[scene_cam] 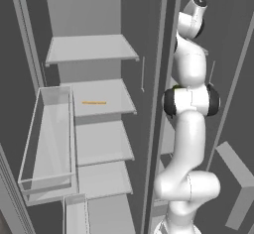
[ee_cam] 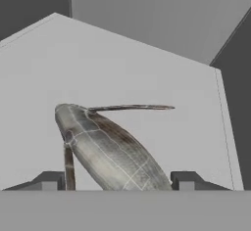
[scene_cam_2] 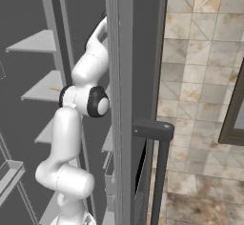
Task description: Pick up the frozen fish from the freezer, place it on any shelf in the fridge, and close the fridge and freezer doors when done.
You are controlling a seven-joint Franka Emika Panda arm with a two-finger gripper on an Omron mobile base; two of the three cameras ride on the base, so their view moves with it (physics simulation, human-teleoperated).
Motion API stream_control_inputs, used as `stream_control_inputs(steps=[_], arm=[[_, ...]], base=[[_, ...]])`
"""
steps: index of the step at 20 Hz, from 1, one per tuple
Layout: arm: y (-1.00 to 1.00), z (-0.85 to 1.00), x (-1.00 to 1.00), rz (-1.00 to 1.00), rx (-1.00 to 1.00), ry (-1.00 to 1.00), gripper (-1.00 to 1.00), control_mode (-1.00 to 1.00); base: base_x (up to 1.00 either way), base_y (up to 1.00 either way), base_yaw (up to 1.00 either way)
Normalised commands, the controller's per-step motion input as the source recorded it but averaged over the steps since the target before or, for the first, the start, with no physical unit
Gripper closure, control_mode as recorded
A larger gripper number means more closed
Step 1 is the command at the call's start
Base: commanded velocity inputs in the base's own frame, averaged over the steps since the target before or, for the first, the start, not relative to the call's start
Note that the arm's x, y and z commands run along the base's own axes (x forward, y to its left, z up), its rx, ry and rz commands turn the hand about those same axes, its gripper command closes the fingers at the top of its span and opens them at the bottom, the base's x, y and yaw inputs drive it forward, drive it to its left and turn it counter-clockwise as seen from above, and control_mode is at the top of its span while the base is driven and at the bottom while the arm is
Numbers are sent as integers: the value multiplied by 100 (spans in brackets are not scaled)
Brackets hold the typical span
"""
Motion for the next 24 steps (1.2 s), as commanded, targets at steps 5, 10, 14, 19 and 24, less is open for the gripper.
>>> stream_control_inputs(steps=[5,10,14,19,24], arm=[[-4,-20,0,0,0,-7,100,-100],[0,-31,-2,0,0,-11,100,-100],[0,-37,-21,0,0,-21,100,-100],[0,-31,-45,0,0,-31,100,-100],[0,-12,-50,-2,0,-31,100,-100]], base=[[0,0,0],[0,0,0],[0,0,0],[0,0,0],[0,0,0]])
